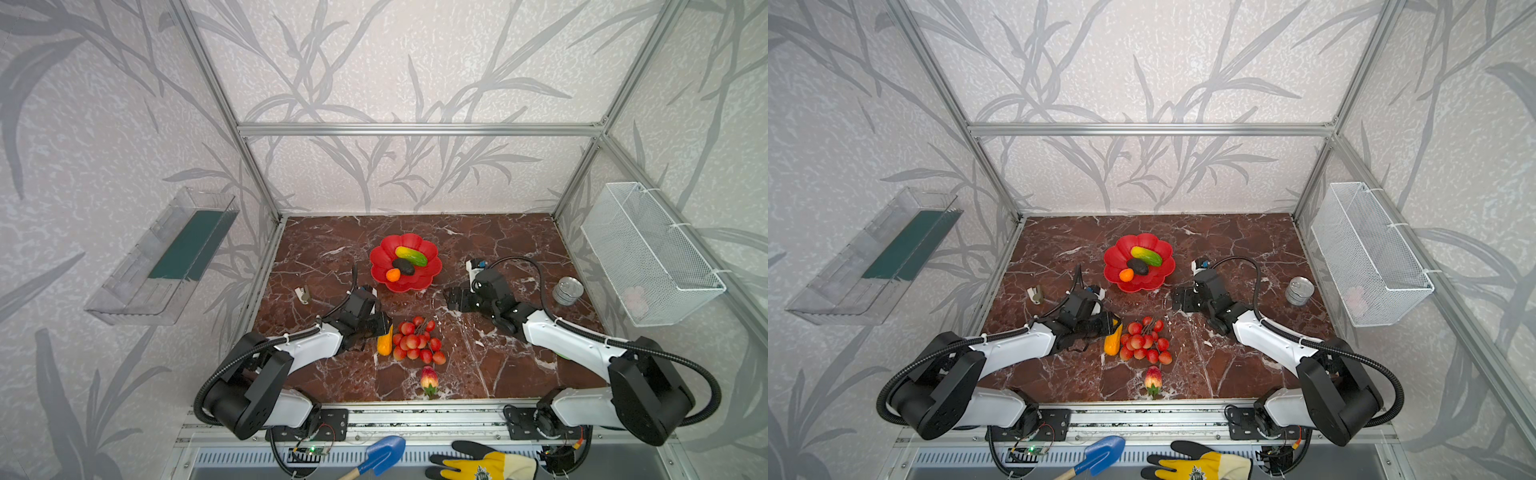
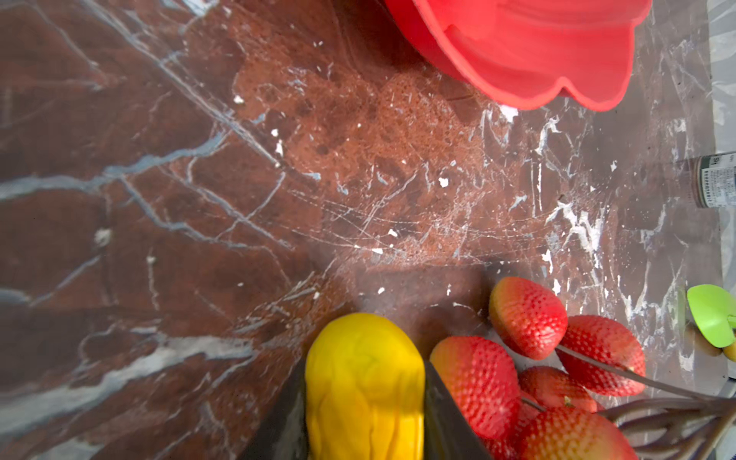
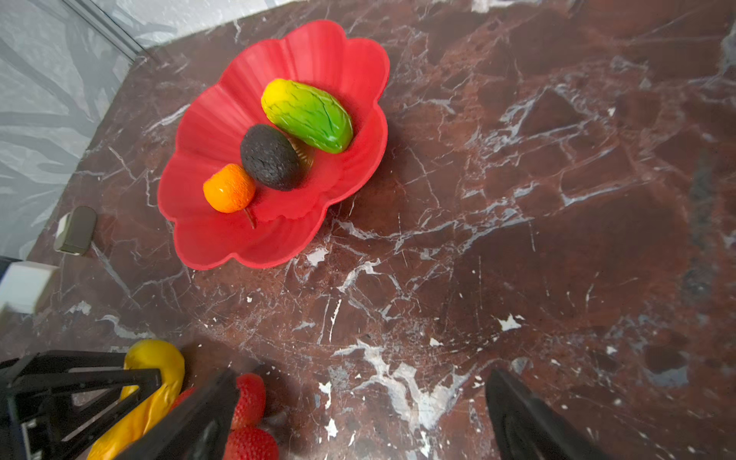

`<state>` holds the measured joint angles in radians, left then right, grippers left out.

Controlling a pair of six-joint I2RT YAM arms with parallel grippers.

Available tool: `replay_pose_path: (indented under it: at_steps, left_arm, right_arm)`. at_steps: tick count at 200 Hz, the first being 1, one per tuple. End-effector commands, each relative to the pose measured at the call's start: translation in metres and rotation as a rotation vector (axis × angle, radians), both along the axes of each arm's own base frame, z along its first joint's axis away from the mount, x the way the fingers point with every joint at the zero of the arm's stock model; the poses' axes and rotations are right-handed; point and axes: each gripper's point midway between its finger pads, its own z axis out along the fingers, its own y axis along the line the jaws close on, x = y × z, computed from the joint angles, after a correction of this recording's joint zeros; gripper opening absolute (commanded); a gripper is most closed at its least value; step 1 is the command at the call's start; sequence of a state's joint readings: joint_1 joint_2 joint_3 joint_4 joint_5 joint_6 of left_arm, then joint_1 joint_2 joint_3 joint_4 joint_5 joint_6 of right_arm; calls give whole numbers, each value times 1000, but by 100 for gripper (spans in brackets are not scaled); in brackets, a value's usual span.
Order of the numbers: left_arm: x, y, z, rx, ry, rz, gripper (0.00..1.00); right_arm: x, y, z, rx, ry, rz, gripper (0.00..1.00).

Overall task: Place and organize the fake fruits in the fruit bowl
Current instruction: 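Grasp the long yellow fruit with the left gripper and place it in the bowl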

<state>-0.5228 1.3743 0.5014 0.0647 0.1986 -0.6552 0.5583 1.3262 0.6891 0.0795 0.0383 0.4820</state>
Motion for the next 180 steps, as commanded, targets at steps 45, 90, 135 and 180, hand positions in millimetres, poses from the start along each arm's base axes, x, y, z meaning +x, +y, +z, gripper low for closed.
replay_pose_path:
  at_steps: [45, 90, 135, 180]
  left_arm:
    - [18, 34, 85, 204, -244, 5, 28]
    - [75, 33, 126, 337, -313, -71, 28]
    - [153, 15, 111, 349, -220, -75, 28]
    - [210, 7, 82, 483, -148, -106, 28]
  right_arm:
    - [9, 4, 16, 6, -53, 7, 98]
    - [-2, -3, 16, -14, -51, 11, 98]
    - [-24, -22, 15, -29, -46, -12, 98]
    - [-46, -39, 11, -40, -31, -28, 98]
